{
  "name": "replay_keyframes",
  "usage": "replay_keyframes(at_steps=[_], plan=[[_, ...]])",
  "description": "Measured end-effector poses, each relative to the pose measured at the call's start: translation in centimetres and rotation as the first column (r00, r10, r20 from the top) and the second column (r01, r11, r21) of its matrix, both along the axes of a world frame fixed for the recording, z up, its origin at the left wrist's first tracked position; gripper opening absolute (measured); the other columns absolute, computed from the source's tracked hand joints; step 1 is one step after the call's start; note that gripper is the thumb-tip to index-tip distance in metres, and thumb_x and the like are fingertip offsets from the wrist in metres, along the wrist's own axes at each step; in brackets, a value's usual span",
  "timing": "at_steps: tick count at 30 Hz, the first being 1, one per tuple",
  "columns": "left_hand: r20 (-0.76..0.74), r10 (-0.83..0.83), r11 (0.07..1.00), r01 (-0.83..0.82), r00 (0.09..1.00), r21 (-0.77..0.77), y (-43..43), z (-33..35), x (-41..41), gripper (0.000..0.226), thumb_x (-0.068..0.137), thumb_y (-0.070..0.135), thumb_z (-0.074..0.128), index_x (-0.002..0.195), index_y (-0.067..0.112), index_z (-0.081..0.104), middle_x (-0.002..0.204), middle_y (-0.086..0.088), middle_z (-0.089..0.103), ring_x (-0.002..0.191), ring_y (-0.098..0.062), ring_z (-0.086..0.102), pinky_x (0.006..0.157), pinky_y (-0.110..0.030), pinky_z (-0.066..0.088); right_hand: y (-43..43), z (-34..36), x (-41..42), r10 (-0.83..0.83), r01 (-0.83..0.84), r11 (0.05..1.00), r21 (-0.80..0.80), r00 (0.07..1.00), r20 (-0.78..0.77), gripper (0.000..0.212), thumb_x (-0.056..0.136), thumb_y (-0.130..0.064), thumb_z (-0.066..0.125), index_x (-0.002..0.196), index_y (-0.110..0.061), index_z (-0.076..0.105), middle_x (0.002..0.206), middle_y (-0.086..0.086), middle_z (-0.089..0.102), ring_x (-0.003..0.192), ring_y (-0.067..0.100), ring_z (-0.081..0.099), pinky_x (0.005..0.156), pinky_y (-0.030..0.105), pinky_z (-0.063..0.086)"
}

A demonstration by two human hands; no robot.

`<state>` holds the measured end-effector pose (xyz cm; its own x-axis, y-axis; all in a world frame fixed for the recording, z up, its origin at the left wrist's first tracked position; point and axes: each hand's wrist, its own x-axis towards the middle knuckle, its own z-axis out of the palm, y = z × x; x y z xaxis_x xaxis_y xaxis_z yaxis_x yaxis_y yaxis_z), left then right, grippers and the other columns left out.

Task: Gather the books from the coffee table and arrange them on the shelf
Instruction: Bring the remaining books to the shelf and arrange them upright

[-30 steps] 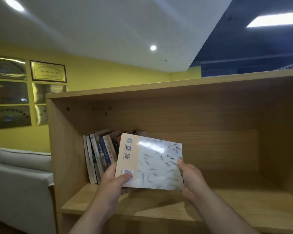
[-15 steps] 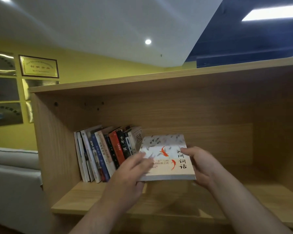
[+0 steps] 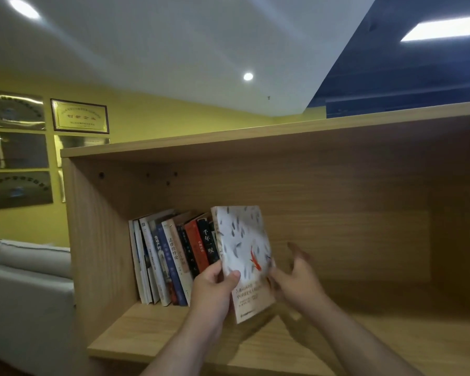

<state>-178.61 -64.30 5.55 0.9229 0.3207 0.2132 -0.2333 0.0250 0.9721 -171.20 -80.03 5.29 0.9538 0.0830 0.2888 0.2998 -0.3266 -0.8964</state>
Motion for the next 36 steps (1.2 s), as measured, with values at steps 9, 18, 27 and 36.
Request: replay_keyframes(at_steps=[9,18,27,36], plan=[[0.009,0.145,0.989,-0.145,0.989,0.041,0.5,-3.0,4.0,0.02,0.09,0.007,0.067,0.106,0.019,0.063,0.091,-0.003,0.075,0.084,-0.017,0.074,0.067,-0.03,0.06,4.6,-3.8,2.1,0.46,-0.465,0.883,-0.065,0.884,-0.081,0.08,0.077,-0.001,0.073,0.147,-0.026,0.044,0.12,0.01,0.072,0.106,0.033,0.072,0.088,0.053,0.06],[0.231,0.412,0.396,-0.402,0.881,0.825,10.9,-4.9,3.3,0.068,0.088,0.039,0.066,0.147,0.033,0.033,0.149,0.004,0.027,0.142,-0.018,0.026,0.117,-0.037,0.032,5.4,-3.4,3.4,0.387,-0.417,0.885,-0.208,0.906,-0.171,0.114,0.085,-0.01,0.073,0.158,-0.048,-0.006,0.147,0.002,0.049,0.11,0.013,0.064,0.081,0.026,0.062],[0.136,0.367,0.505,-0.32,0.92,0.801,12.5,-6.2,4.7,0.088,0.092,0.037,0.06,0.157,0.034,0.0,0.164,0.007,-0.013,0.149,-0.013,-0.017,0.122,-0.037,0.005,5.5,-3.6,7.2,0.338,-0.373,0.904,-0.21,0.923,-0.183,0.109,0.084,-0.003,0.071,0.156,-0.054,0.008,0.128,-0.007,0.06,0.106,0.012,0.066,0.09,0.034,0.06],[0.258,0.405,0.598,-0.468,0.877,0.651,13.6,-4.1,3.9,0.066,0.089,0.018,0.062,0.147,0.025,0.033,0.135,0.01,0.035,0.131,-0.012,0.033,0.114,-0.035,0.033,6.4,-5.9,8.1,0.305,-0.309,0.944,-0.112,0.951,-0.052,0.119,0.061,-0.036,0.088,0.155,-0.052,0.017,0.144,-0.005,0.052,0.12,0.014,0.061,0.102,0.038,0.054]])
